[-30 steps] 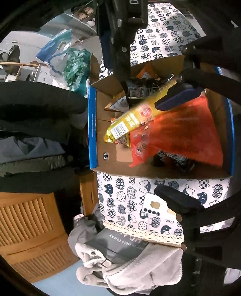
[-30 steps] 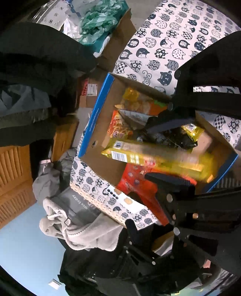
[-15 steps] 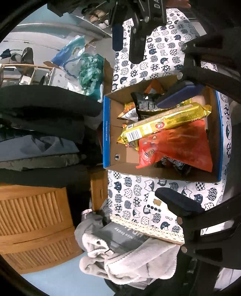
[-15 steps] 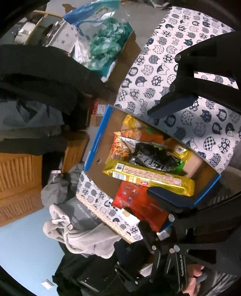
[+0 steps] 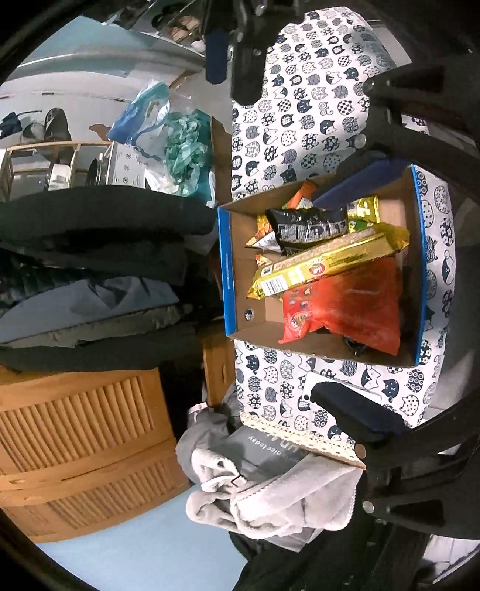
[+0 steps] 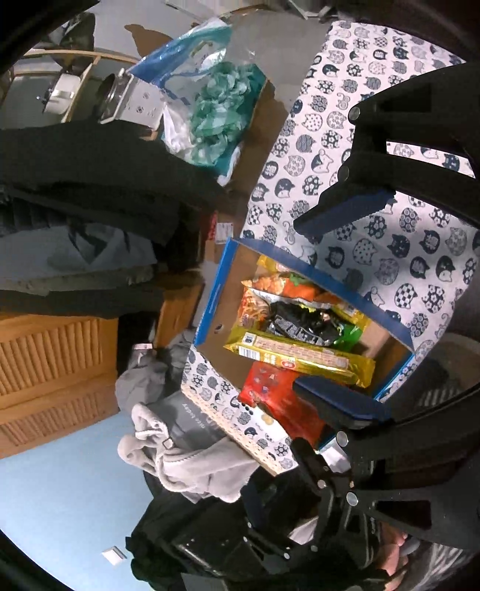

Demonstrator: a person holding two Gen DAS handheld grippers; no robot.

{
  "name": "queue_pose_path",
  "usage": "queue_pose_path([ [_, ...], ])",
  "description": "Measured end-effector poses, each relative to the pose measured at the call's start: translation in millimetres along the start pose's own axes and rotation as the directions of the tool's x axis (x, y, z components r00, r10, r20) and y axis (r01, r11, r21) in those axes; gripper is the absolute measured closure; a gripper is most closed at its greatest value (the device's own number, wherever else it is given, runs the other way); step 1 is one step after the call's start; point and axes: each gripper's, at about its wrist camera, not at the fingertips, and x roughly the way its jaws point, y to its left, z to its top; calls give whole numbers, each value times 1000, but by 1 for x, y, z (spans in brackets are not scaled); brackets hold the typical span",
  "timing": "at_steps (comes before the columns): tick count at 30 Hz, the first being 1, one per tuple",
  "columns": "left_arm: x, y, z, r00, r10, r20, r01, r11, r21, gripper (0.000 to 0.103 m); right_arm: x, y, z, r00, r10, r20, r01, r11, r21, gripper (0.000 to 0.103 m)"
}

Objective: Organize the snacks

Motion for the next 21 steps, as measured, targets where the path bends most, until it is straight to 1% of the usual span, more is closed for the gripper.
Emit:
queue_pose_path([
  [1, -3, -3, -1, 1000, 2, 4, -2, 1000, 4, 3, -2, -1, -2, 1000, 0, 3, 0, 1000, 0, 26],
  [11, -30, -22, -6, 998, 24, 50, -24, 1000, 18, 3, -19, -14, -19, 1000, -2, 24, 2, 1000, 7, 26],
  [16, -36, -27, -7, 999, 14, 53, -15, 1000, 9, 3, -24, -19, -24, 1000, -5, 29, 4, 1000, 16, 26],
  [21, -40, -34, -8, 998, 23, 59, -24, 1000, 10, 2, -28, -26, -30, 999, -18, 35, 17, 1000, 21, 26],
])
